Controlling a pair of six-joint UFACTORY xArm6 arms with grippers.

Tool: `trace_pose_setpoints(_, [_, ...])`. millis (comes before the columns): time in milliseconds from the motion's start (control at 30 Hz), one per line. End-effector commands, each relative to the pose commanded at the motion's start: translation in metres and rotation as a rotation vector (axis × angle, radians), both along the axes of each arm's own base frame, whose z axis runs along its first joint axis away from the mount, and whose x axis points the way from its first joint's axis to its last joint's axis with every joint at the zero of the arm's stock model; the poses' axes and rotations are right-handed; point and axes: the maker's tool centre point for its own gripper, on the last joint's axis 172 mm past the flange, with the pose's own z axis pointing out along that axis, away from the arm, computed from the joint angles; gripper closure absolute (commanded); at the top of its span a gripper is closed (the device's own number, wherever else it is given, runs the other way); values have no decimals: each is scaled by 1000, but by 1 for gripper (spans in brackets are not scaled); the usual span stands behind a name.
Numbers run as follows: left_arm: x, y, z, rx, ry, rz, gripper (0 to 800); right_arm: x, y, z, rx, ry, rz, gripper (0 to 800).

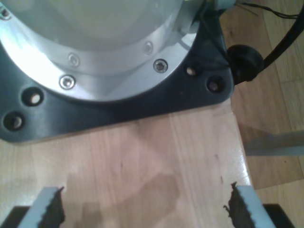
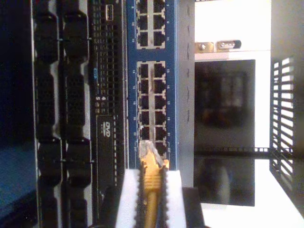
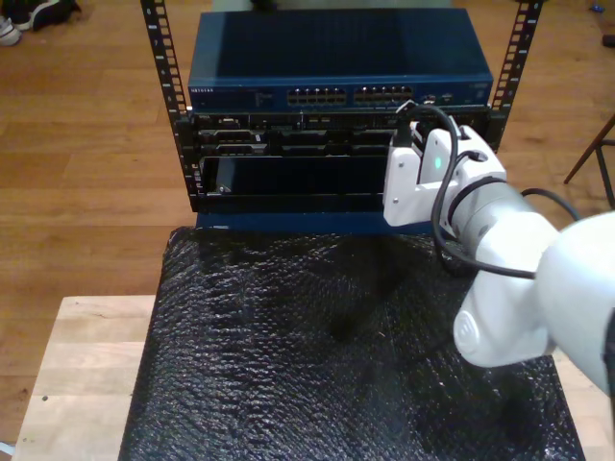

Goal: Grab the cable and plug it in

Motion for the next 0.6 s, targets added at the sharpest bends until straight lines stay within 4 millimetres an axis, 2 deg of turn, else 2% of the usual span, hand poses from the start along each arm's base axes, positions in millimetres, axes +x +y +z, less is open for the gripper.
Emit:
trace_pose_setpoints(133, [0,0,0,0,0,0,0,9,3,-12,-3,10,0,800])
trace_pose_setpoints(333, [0,0,0,0,0,0,0,22,7,4,13,-62,0,800])
trace_pose_setpoints(467, [0,0,0,0,0,0,0,28,10,-2,8,-61,0,800])
trace_pose_setpoints(600, [0,0,0,2,0,0,0,28,3,2,28,-78,-32,800])
